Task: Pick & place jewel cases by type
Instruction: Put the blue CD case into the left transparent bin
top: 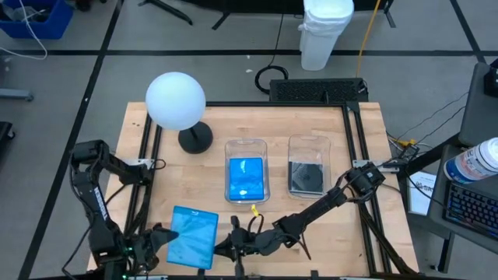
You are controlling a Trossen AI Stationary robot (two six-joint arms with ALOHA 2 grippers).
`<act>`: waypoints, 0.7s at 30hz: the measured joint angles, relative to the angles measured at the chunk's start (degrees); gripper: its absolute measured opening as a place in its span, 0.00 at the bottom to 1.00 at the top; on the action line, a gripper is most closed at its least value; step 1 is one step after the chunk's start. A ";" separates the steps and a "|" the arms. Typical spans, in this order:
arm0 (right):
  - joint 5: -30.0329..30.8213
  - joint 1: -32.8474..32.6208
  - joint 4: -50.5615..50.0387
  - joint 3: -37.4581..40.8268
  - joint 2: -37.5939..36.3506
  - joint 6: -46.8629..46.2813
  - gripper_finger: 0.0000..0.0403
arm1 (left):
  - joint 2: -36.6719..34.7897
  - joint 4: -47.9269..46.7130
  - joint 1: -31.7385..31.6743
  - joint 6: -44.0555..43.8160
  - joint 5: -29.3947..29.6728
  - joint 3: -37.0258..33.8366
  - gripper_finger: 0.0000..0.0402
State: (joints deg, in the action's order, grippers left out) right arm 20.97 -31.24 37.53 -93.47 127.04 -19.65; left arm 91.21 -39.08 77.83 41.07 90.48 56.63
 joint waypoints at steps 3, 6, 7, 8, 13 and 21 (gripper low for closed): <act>0.01 0.18 -2.28 0.00 -1.89 0.81 0.07 | -1.81 -6.52 -0.03 -0.19 -0.17 1.29 0.11; -0.01 0.60 -5.99 0.00 -4.51 0.88 0.15 | -4.59 -10.96 -0.08 -0.14 -0.44 3.85 0.10; -0.06 0.73 -7.09 0.00 -5.39 0.88 0.19 | -5.42 -11.58 -0.08 0.00 -0.66 4.67 0.10; -0.14 0.86 -7.48 -0.01 -6.11 0.73 0.22 | -6.22 -12.16 -0.08 0.00 -0.96 5.29 0.10; -0.41 1.55 -11.48 -0.02 -9.18 -6.36 0.37 | -9.86 -18.47 -1.55 -1.14 -0.77 7.55 0.11; 3.00 3.29 -12.30 -0.02 -10.37 -17.21 0.45 | -11.34 -21.48 -7.79 -1.76 -0.70 7.75 0.10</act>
State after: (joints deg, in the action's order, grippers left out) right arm 23.98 -27.95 25.23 -93.49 116.66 -36.86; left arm 79.86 -60.55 70.04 39.31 89.78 64.38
